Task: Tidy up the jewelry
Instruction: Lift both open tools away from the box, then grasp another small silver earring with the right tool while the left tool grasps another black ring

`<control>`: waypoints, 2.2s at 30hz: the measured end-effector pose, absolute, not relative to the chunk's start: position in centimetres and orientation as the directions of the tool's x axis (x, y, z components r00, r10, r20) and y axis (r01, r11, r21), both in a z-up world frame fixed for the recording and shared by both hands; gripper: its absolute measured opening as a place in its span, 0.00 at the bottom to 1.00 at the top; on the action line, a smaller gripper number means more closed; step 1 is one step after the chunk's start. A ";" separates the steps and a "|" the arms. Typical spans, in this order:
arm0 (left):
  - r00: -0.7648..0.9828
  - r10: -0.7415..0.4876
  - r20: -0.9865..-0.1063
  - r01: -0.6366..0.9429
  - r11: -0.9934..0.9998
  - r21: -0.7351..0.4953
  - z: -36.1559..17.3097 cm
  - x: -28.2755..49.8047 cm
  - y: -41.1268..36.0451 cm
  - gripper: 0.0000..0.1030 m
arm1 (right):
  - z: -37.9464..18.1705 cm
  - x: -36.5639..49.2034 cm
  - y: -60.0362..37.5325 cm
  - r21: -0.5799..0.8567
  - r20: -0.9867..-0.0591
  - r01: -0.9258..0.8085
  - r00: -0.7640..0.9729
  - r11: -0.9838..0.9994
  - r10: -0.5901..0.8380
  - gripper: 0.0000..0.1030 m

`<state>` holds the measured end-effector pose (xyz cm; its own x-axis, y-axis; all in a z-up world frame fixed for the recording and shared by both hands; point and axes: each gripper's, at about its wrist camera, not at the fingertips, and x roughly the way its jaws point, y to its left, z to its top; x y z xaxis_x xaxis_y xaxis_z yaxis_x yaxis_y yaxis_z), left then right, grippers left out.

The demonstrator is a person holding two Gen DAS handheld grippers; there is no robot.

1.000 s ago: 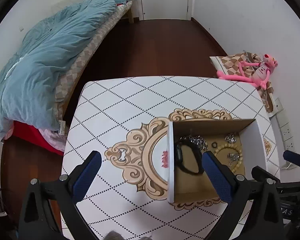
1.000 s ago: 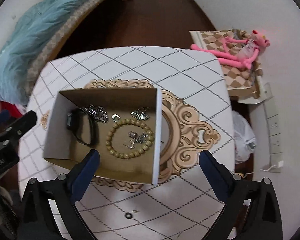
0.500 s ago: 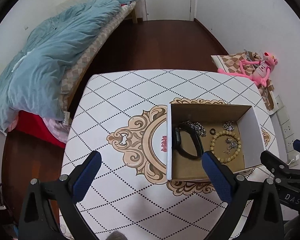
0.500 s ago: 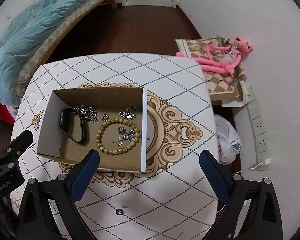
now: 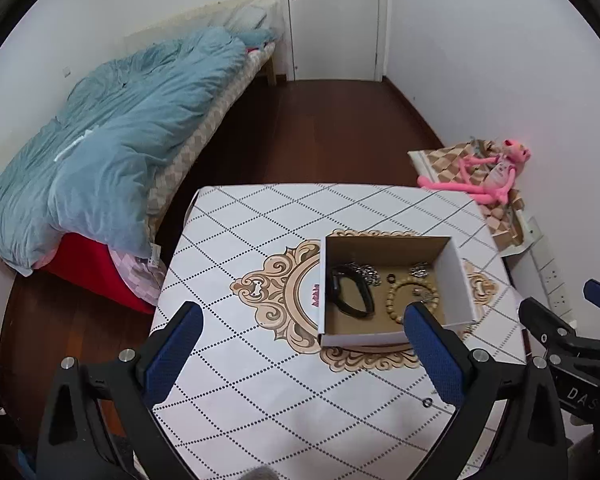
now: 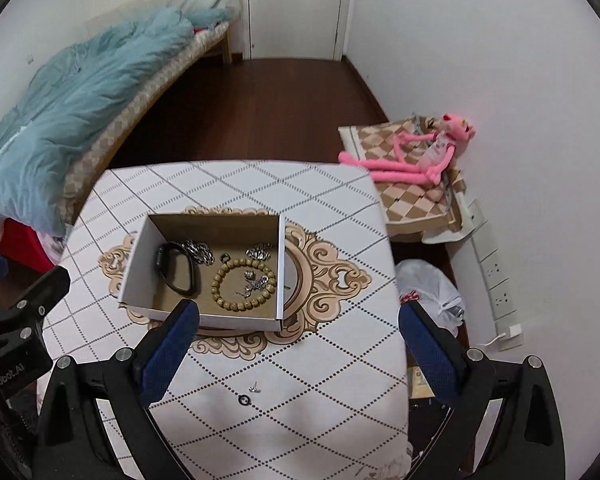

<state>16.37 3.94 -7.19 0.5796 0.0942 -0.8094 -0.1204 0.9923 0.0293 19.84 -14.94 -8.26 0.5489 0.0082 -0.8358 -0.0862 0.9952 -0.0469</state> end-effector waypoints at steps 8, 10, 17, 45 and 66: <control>0.621 0.095 -0.778 -0.127 0.992 0.020 -4.4 13.4 4.0 1.00 | -4.7 16.5 -15.5 -0.027 -0.794 -0.081 0.607 0.996 0.028 0.98; 0.622 0.096 -0.777 -0.129 0.991 0.020 -4.2 12.9 3.9 1.00 | -4.5 16.0 -15.6 -0.015 -0.794 -0.081 0.607 0.997 0.038 0.98; 0.575 0.150 -0.804 -0.154 0.985 0.074 -7.8 11.8 3.5 1.00 | -9.4 15.4 -16.6 0.021 -0.857 -0.072 0.513 0.997 0.055 0.98; 0.339 0.159 -0.927 -0.137 0.984 0.118 -21.9 13.0 2.3 1.00 | -23.7 16.1 -15.3 0.184 -0.896 -0.120 0.388 0.976 0.216 0.08; 0.374 -0.072 -0.925 0.155 0.988 -0.014 -24.0 13.5 -9.8 0.25 | -24.2 13.8 -26.0 0.166 -0.905 0.136 0.414 0.977 0.096 0.09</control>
<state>13.52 -9.84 -23.96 0.3740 -0.0720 -0.9246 0.1547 0.9879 -0.0143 13.83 -26.02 -24.16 0.4144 0.0962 -0.9050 0.1360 0.9767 0.1661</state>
